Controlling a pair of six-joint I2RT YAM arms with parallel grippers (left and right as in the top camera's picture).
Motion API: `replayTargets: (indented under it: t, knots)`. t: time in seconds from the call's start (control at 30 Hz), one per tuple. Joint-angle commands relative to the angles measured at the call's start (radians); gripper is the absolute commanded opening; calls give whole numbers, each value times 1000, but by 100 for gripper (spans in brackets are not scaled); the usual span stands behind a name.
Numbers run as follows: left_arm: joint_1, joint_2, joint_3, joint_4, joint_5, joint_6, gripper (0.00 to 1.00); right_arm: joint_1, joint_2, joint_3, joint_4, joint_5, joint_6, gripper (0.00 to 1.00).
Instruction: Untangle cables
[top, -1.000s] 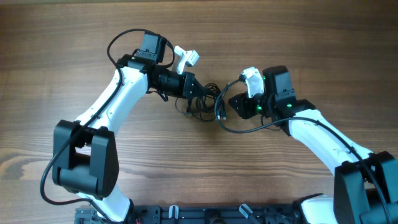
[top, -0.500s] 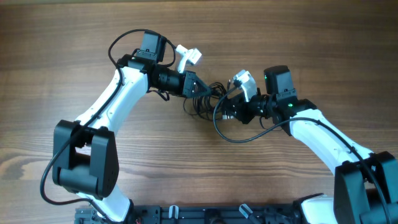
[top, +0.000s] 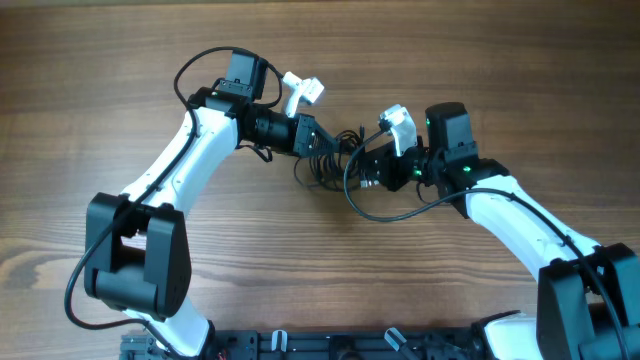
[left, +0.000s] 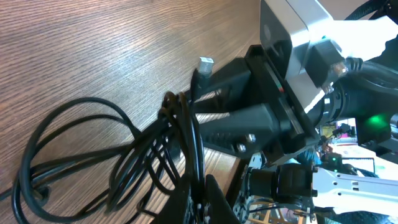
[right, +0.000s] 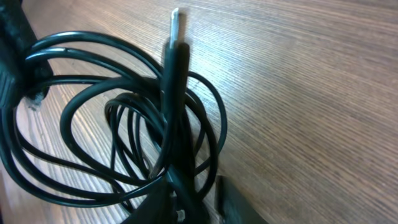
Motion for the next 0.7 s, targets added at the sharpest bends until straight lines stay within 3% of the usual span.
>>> replayTargets:
  t: [0.0,0.1,0.2,0.3,0.37,0.4,0.43,0.47,0.67]
  knots:
    - [5,-24,21,-2,7,20,4,1,-13,-1,16,167,204,4]
    - [5,-24,21,-30,-129,20,4,1,-13,-1,13,225,390,4]
    - [5,-24,21,-89,-466,18,4,1,-13,-1,2,225,478,4]
    - [5,-24,15,-154,-690,-39,4,1,-13,-1,-19,225,607,4]
    - [5,-23,15,-192,-678,-42,4,1,-13,-1,-24,195,658,4]
    - [4,-23,15,-202,-645,-41,32,1,-13,-1,-22,161,658,4]
    - [4,-23,15,-205,-587,-40,49,1,-13,-1,-22,108,656,4]
    - [4,-23,15,-199,-544,-40,57,1,-13,-1,-25,40,650,4]
    - [4,-1,14,-162,-488,-41,59,1,-13,-1,-129,-20,737,4]
